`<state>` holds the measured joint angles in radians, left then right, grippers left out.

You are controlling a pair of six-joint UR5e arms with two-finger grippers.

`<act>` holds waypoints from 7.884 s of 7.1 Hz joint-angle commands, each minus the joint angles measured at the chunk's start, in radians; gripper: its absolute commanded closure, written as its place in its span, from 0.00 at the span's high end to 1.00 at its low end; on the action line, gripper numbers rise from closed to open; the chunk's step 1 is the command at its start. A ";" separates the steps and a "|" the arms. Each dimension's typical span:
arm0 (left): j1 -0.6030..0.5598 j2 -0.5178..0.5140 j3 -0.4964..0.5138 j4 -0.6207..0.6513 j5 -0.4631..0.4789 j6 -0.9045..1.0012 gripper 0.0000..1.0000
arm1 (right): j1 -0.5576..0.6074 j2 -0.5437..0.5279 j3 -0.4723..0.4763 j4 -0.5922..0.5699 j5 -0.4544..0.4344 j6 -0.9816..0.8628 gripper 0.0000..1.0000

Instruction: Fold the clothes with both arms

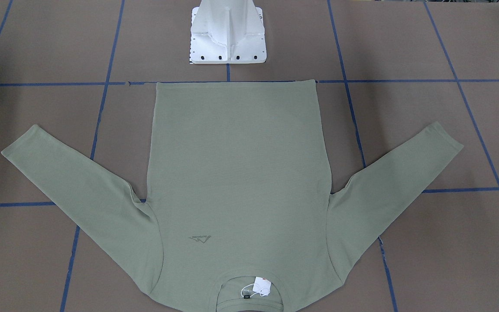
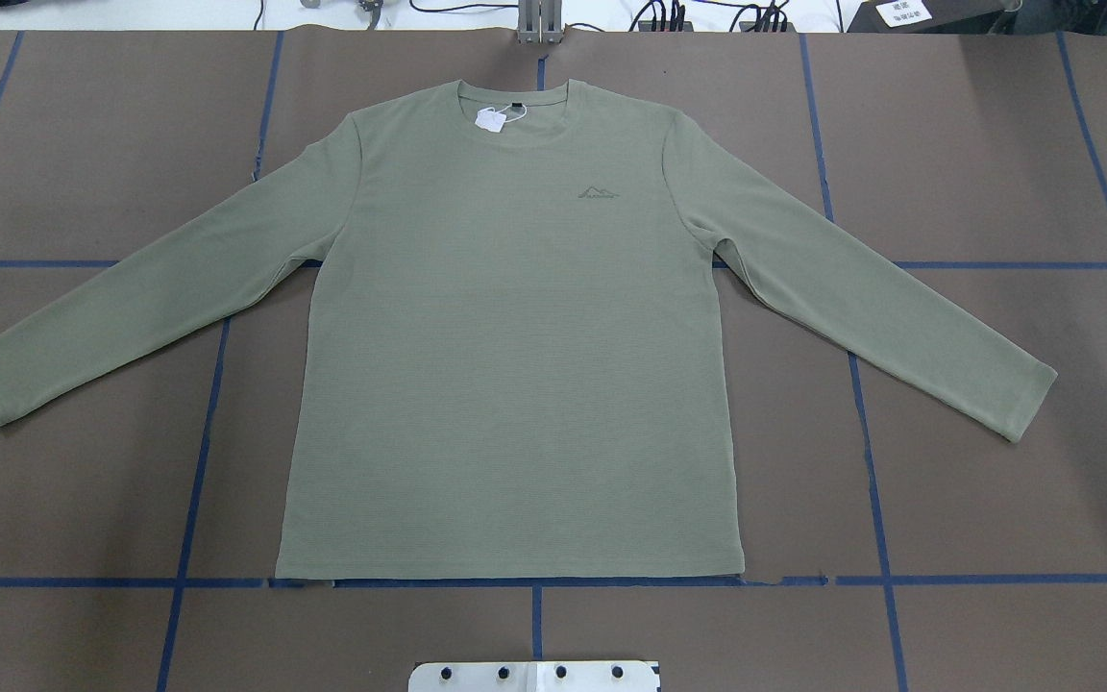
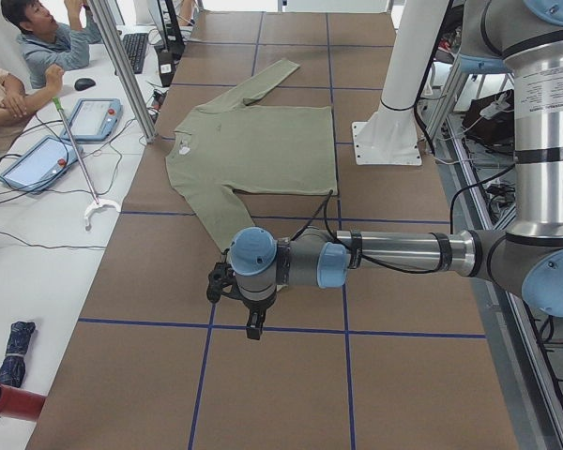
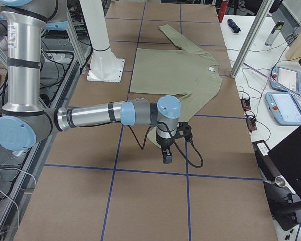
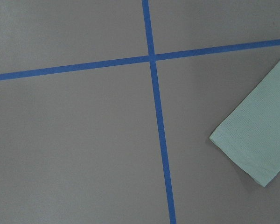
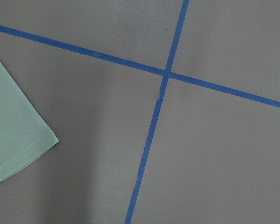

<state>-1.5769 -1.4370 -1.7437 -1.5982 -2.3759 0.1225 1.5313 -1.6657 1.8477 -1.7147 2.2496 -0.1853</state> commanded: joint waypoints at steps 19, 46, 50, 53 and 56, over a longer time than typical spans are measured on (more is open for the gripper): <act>-0.057 0.001 -0.059 -0.416 0.107 -0.152 1.00 | -0.574 -0.140 -0.221 1.213 -0.334 1.285 0.63; -0.058 0.015 -0.053 -0.427 0.106 -0.149 1.00 | -0.614 0.389 0.245 -0.002 -0.459 1.378 0.00; -0.058 0.018 -0.051 -0.428 0.106 -0.149 1.00 | -0.724 0.976 -0.096 -0.295 -0.629 1.694 0.00; -0.058 0.018 -0.043 -0.428 0.106 -0.147 1.00 | -0.841 1.407 -0.780 -0.017 -0.828 1.967 0.00; -0.058 0.018 -0.017 -0.456 0.106 -0.149 1.00 | -0.985 1.472 -0.965 0.171 -1.053 1.962 0.00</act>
<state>-1.6352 -1.4189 -1.7754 -2.0380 -2.2703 -0.0259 0.6094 -0.2414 0.9740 -1.6034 1.2779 1.7776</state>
